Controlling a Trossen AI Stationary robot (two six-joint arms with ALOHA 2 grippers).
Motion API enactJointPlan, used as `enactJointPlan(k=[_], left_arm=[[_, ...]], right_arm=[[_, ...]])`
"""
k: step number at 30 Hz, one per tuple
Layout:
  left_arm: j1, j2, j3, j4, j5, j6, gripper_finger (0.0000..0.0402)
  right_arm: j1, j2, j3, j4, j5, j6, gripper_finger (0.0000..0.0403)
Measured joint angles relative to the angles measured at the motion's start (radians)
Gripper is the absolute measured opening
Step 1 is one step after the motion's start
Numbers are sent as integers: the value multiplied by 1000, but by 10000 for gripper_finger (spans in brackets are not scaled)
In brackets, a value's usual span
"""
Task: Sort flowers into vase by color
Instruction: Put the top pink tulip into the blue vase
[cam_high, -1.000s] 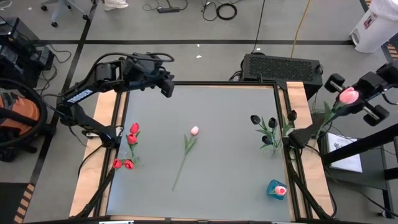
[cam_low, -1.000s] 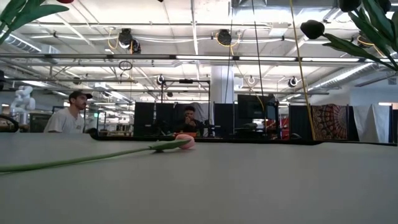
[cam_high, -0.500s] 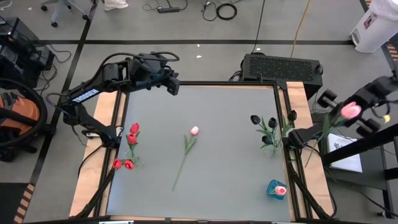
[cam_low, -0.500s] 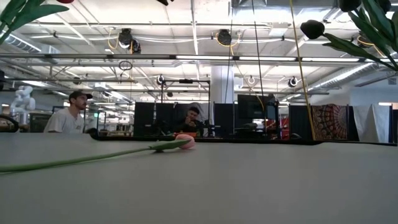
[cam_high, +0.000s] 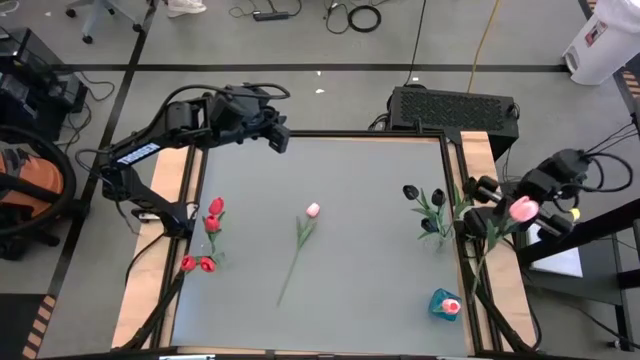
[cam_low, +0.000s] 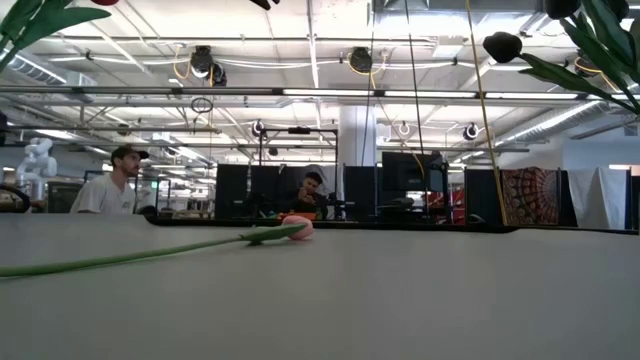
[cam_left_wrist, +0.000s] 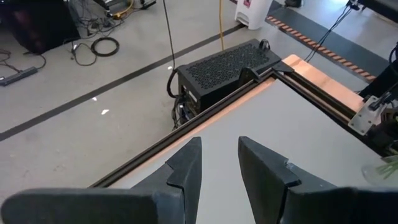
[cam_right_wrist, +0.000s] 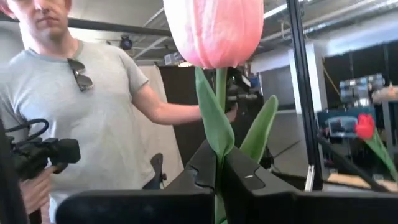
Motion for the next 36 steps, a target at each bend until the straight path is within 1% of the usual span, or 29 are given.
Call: enactJointPlan(k=[6,18,25,36], left_arm=[[0,0,0,0,0,18,112],[0,0,0,0,2,19,112],[0,0,0,1,18,19,112],[0,-1,0,22,24,18,112]], right_arm=[[0,52,-19,-11,0,24,0],[2,155,-19,-14,-24,-67,0],[2,172,-19,-13,-24,-87,0],[2,172,-29,-3,-24,-22,0]])
